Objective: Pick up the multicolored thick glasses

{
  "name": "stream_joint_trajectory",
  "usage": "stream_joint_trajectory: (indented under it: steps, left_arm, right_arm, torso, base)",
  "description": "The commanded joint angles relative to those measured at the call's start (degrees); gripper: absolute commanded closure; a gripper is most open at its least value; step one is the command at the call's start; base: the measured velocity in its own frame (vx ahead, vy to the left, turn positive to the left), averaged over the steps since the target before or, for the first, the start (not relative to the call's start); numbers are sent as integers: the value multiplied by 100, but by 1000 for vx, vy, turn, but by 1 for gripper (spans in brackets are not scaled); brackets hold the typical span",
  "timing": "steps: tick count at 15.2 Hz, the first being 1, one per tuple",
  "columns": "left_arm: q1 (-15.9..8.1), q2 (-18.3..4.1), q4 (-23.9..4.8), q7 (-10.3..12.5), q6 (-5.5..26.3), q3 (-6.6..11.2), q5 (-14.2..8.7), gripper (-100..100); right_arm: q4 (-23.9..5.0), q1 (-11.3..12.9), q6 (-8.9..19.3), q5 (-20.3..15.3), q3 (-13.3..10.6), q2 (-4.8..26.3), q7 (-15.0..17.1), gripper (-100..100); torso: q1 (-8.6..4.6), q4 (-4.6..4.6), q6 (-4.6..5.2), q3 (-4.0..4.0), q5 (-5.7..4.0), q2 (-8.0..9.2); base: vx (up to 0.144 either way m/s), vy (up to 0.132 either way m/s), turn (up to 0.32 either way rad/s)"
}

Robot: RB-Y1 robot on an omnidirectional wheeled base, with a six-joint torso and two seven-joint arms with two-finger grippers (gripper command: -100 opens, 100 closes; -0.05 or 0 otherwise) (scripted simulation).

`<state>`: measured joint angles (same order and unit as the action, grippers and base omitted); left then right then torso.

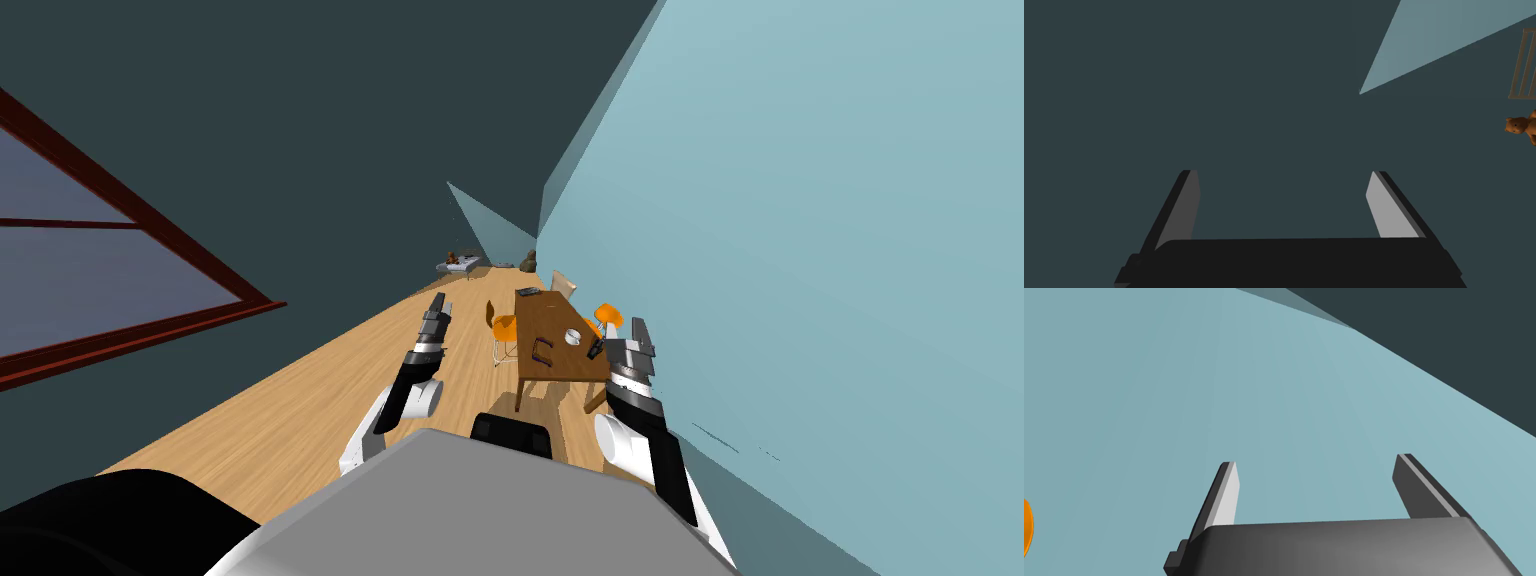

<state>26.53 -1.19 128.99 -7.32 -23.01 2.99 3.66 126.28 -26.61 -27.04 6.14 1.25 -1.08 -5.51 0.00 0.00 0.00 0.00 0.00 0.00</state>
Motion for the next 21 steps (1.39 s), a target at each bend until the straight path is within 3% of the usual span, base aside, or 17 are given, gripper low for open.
stream_joint_trajectory:
  steps: [1,6,8,9,11,12,14,15,18,19,20,21]
  left_arm:
    - [0,0,0,0,0,0,0,0]
    - [0,1,0,0,0,-1,0,0]
    - [0,1,0,0,0,-1,0,0]
    - [-1,1,0,0,0,-1,0,0]
    - [0,1,0,0,0,-1,0,0]
    - [0,1,0,0,0,-1,0,0]
    - [0,1,0,0,0,-1,0,0]
    - [-1,1,0,0,0,-1,0,0]
    - [0,1,0,0,0,-1,0,0]
    - [0,1,0,0,0,-1,0,0]
    - [0,1,0,0,0,-1,0,0]
    - [0,1,0,0,0,-1,0,0]
  right_arm:
    - [-39,42,1,-39,-31,217,-5,-100]
    - [-215,232,3,-200,-167,683,-33,-100]
    - [-422,446,2,-373,-319,990,-67,-100]
    - [-422,446,2,-373,-319,991,-67,-100]
    - [-707,724,-2,-597,-527,1293,-115,-100]
    - [-707,724,-2,-597,-527,1305,-115,-100]
    - [-1062,1051,-14,-870,-796,1628,-177,-100]
    - [-1069,1051,-14,-870,-796,1633,-177,-100]
    - [-1483,1415,-34,-1187,-1129,1975,-253,-100]
    - [-1504,1415,-34,-1187,-1129,1975,-253,-100]
    - [-1730,1607,-49,-1361,-1321,2148,-295,-100]
    - [-1747,1607,-49,-1361,-1321,2148,-295,-100]
  torso:
    - [0,0,0,0,0,0]
    - [25,0,-3,1,5,3]
    - [30,1,-2,3,6,5]
    - [35,1,-4,2,7,4]
    - [38,0,-2,1,8,1]
    - [42,0,-3,0,9,-1]
    - [41,-1,-3,-1,9,-2]
    - [48,-1,-4,-2,10,-3]
    - [42,-1,-2,-3,10,-6]
    - [40,-2,-3,-4,9,-6]
    - [37,-1,-2,-3,8,-5]
    - [36,-2,-3,-4,8,-7]
  base:
    - [-3,16,19]
    - [-10,59,38]
    - [-17,81,50]
    - [-8,87,48]
    - [-3,96,48]
    - [-2,99,44]
    - [-1,107,66]
    - [1,117,50]
    - [9,90,33]
    - [6,76,36]
    - [14,74,44]
    - [16,80,40]
